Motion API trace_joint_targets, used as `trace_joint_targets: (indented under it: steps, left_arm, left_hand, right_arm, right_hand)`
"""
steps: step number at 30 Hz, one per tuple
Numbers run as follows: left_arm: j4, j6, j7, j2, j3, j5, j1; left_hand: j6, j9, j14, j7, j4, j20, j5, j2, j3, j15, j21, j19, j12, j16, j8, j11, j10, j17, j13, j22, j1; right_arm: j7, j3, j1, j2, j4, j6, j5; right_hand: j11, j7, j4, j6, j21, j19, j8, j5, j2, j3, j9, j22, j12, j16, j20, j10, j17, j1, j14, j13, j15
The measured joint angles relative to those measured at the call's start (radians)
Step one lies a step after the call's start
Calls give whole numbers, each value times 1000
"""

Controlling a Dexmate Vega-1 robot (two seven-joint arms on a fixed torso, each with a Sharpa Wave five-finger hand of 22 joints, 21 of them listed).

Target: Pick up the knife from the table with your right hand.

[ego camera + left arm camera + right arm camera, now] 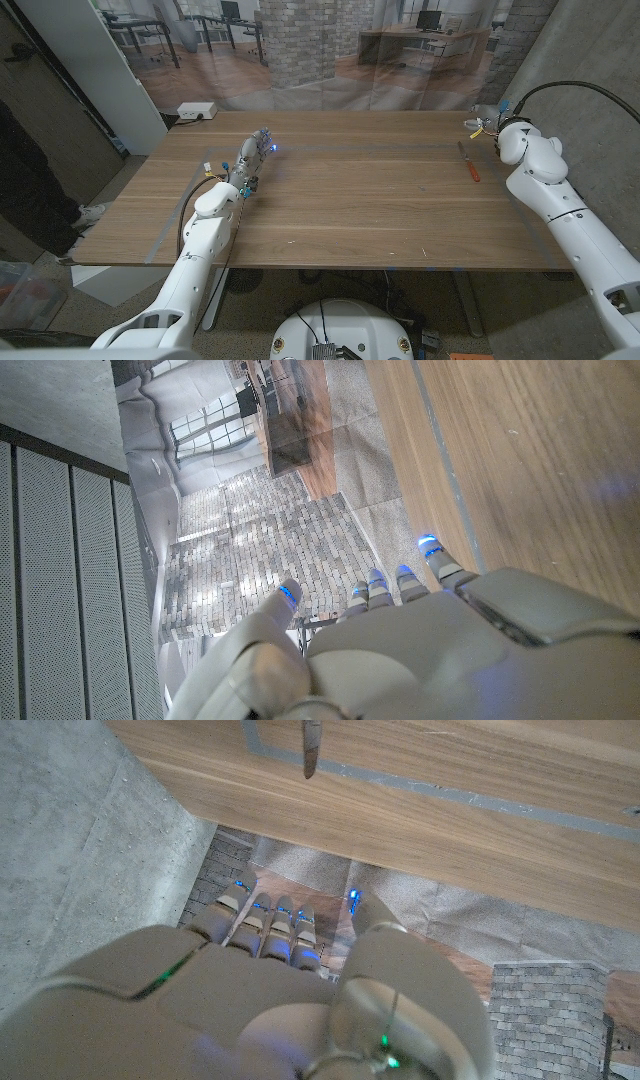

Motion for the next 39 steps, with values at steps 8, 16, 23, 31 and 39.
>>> trace_joint_targets:
  steps: [8, 16, 23, 31, 39]
  left_arm:
    - [6, 0, -1, 0, -1, 0, -5]
    - [12, -3, -2, -1, -1, 0, -9]
    - [16, -4, -3, -1, -2, 1, -12]
    - [19, -5, -5, -2, -2, 2, -15]
    - [22, -5, -7, -2, -5, 2, -17]
  left_hand:
    - [0, 0, 0, 0, 0, 0, 0, 0, 0, 0, 0, 0, 0, 0, 0, 0, 0, 0, 0, 0, 0]
    - [6, 0, 0, 6, 0, 0, 0, 0, 0, 0, 0, 0, 0, 0, 0, 0, 0, 0, 0, 0, 0]
    - [6, 0, 0, 6, 0, 0, 0, 0, 0, 0, -3, 0, 0, 0, 0, 0, 0, 0, 0, 0, 0]
    - [6, 0, 0, 6, 0, 0, 0, 0, 0, 0, -4, 0, 0, 0, 0, 0, 0, 0, 0, 0, 0]
    - [2, 0, 0, 9, 0, 0, 0, 0, 0, 0, -4, 0, 0, 0, 0, 0, 0, 0, 0, 0, 0]
  right_arm:
    - [49, -6, 8, 2, 5, -32, -37]
    - [87, -21, 26, 7, 19, -65, -79]
    - [103, -30, 35, 16, 29, -86, -113]
    - [113, -41, 41, 27, 38, -107, -159]
    - [123, -56, 52, 46, 56, -136, -220]
  right_hand:
    - [4, 0, 0, 0, 6, 5, 7, 0, -4, -8, 0, 5, 0, 0, 5, 4, 0, 4, 7, 0, 3]
    - [9, 9, 3, 17, 10, 18, 14, 0, -16, -25, 5, 5, 7, 8, 3, 23, 5, 5, 29, 0, 1]
    - [20, 21, 8, 65, 18, 50, 27, 0, -21, -47, 5, 5, 15, 23, 0, 73, 10, 10, 73, 0, 1]
    - [27, 30, 15, 99, 25, 86, 35, 0, -28, -81, 5, 10, 30, 51, 0, 131, 19, 4, 141, 5, -1]
    - [45, 40, 15, 163, 45, 135, 46, 5, -34, -113, 5, 14, 39, 107, 9, 192, 53, 10, 240, 10, -3]
